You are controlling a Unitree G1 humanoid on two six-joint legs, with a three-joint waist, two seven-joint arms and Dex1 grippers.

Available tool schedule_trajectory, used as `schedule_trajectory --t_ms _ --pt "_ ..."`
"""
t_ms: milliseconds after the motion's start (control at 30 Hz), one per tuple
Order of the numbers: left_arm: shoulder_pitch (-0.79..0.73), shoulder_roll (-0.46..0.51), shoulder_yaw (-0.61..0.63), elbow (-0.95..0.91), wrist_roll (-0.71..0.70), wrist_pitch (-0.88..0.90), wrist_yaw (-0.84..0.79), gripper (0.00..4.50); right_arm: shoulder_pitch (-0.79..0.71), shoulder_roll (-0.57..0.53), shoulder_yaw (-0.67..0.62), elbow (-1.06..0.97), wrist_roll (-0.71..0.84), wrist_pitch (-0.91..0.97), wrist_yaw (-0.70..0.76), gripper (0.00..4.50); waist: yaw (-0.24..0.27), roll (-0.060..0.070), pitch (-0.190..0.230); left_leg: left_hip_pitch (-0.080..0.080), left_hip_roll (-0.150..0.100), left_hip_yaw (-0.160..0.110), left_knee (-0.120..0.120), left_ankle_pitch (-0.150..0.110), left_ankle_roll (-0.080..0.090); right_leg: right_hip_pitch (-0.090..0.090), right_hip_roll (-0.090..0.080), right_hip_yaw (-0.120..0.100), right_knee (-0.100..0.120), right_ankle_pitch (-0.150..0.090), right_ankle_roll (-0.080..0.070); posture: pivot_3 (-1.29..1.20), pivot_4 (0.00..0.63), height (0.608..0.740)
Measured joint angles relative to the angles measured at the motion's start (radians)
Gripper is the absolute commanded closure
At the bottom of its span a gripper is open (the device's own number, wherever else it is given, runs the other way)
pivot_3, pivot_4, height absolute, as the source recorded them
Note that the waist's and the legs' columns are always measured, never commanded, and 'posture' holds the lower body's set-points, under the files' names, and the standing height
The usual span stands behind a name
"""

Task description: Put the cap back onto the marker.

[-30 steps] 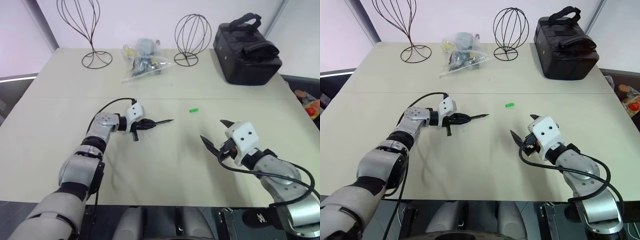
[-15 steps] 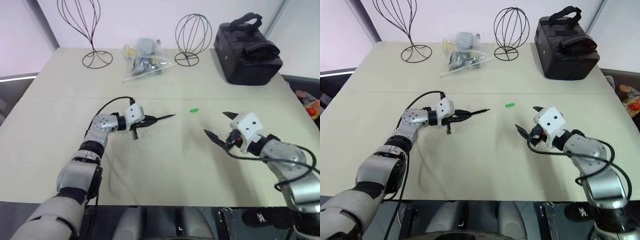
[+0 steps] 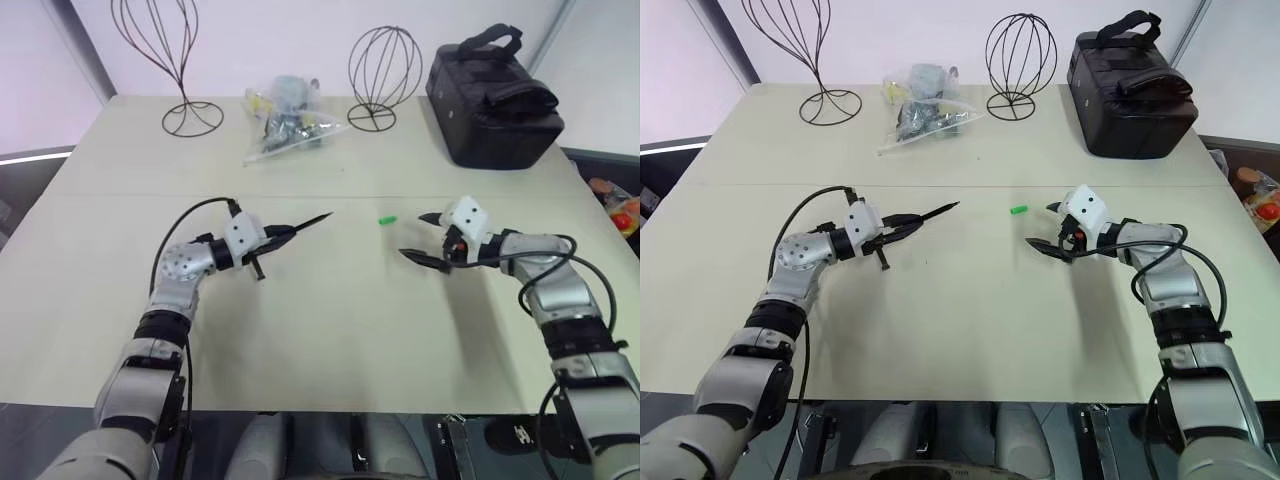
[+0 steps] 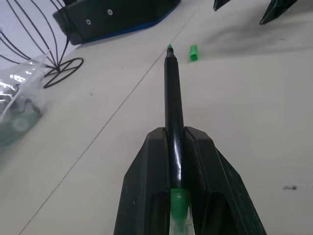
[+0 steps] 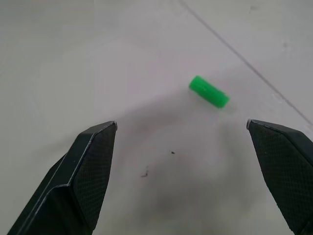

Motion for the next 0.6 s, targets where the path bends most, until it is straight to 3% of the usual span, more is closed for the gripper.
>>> schedule_trajectory --t_ms 367,600 --pt "0.133 0.048 0.008 -0.208 -0.03 0.094 0.087 4.45 -0.271 0.084 0.037 0.399 -0.098 -0.193 0.049 0.12 -0.002 0.001 0.0 0.0 0.0 0.001 -0.001 0.0 -0.001 -0.002 -0.001 0.002 0.0 0.0 0.0 0.0 0.15 0.74" --pt "0.182 0.074 0.011 -0.283 -0.033 0.137 0.129 4.45 -0.334 0.135 0.039 0.564 -0.142 -0.256 0.056 0.12 -0.001 0.001 0.0 -0.001 0.0 0.001 -0.001 0.001 -0.001 -0.002 -0.001 0.002 0.0 0.0 0.0 0.0 0.15 0.74"
